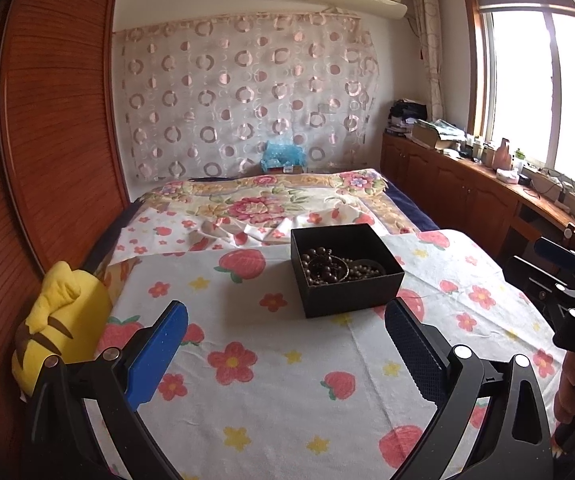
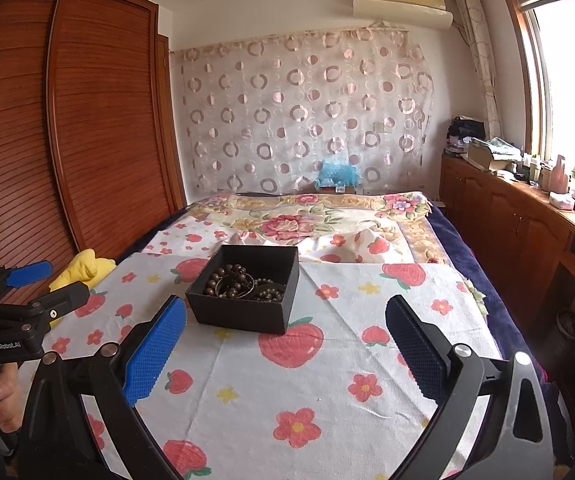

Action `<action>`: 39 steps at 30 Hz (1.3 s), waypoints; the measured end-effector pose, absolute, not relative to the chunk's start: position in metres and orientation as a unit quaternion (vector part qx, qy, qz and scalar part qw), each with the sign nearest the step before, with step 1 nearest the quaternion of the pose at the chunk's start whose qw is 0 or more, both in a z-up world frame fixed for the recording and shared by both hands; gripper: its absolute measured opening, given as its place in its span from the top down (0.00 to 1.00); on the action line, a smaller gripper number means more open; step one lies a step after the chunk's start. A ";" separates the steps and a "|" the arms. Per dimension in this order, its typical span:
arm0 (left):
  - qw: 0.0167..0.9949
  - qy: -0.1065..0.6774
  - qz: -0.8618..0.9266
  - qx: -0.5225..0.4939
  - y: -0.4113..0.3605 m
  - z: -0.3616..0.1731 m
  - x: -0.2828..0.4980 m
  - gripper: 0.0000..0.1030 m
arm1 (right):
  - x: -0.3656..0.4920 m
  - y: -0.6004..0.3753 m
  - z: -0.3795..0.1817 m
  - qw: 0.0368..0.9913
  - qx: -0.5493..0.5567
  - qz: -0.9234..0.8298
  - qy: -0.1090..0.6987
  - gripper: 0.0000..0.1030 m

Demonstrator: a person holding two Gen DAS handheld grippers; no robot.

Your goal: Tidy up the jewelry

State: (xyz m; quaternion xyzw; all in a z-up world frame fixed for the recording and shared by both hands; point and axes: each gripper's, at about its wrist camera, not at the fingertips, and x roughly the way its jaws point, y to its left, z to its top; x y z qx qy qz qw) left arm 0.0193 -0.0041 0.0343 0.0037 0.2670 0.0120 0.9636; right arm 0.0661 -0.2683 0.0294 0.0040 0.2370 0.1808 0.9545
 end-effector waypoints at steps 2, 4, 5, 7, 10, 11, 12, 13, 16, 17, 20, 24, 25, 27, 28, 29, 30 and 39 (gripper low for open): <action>0.964 0.267 0.012 0.004 -0.004 0.034 0.019 0.07 | 0.067 -0.269 0.030 0.954 0.005 0.182 0.238 0.02; 0.964 0.267 0.011 0.003 -0.004 0.034 0.019 0.07 | 0.067 -0.269 0.029 0.954 0.005 0.181 0.238 0.02; 0.964 0.267 0.011 0.002 -0.004 0.034 0.019 0.08 | 0.067 -0.268 0.029 0.954 0.005 0.182 0.238 0.02; 0.964 0.267 0.011 0.003 -0.004 0.034 0.019 0.08 | 0.067 -0.268 0.029 0.954 0.005 0.181 0.238 0.02; 0.964 0.267 0.010 0.003 -0.007 0.035 0.019 0.07 | 0.067 -0.268 0.029 0.954 0.005 0.182 0.238 0.03; 0.964 0.267 0.010 0.003 -0.007 0.035 0.019 0.07 | 0.067 -0.268 0.029 0.954 0.004 0.181 0.238 0.03; 0.964 0.267 0.010 0.004 -0.008 0.035 0.019 0.08 | 0.067 -0.268 0.028 0.954 0.004 0.182 0.238 0.03; 0.964 0.266 0.009 0.004 -0.010 0.036 0.018 0.08 | 0.068 -0.267 0.028 0.954 0.005 0.181 0.238 0.03; 0.964 0.265 0.009 0.005 -0.014 0.037 0.018 0.07 | 0.067 -0.266 0.028 0.954 0.005 0.182 0.238 0.03; 0.964 0.265 0.009 0.004 -0.012 0.036 0.019 0.07 | 0.067 -0.266 0.028 0.954 0.004 0.182 0.238 0.03; 0.964 0.265 0.009 0.004 -0.014 0.037 0.018 0.07 | 0.068 -0.266 0.028 0.954 0.005 0.181 0.238 0.03; 0.964 0.265 0.008 0.004 -0.014 0.037 0.019 0.07 | 0.067 -0.266 0.028 0.954 0.004 0.181 0.238 0.02; 0.964 0.264 0.009 0.003 -0.015 0.037 0.018 0.07 | 0.067 -0.266 0.027 0.954 0.004 0.181 0.238 0.02; 0.964 0.264 0.008 0.003 -0.014 0.036 0.019 0.08 | 0.067 -0.266 0.027 0.954 0.005 0.181 0.238 0.02; 0.964 0.264 0.008 0.003 -0.015 0.036 0.019 0.07 | 0.067 -0.266 0.027 0.954 0.005 0.181 0.238 0.02; 0.964 0.264 0.008 0.004 -0.015 0.036 0.018 0.08 | 0.067 -0.266 0.027 0.954 0.005 0.181 0.238 0.03; 0.964 0.264 0.008 0.004 -0.014 0.036 0.018 0.07 | 0.067 -0.266 0.028 0.954 0.004 0.181 0.238 0.03; 0.964 0.264 0.009 0.004 -0.013 0.035 0.018 0.08 | 0.068 -0.267 0.027 0.954 0.005 0.181 0.238 0.02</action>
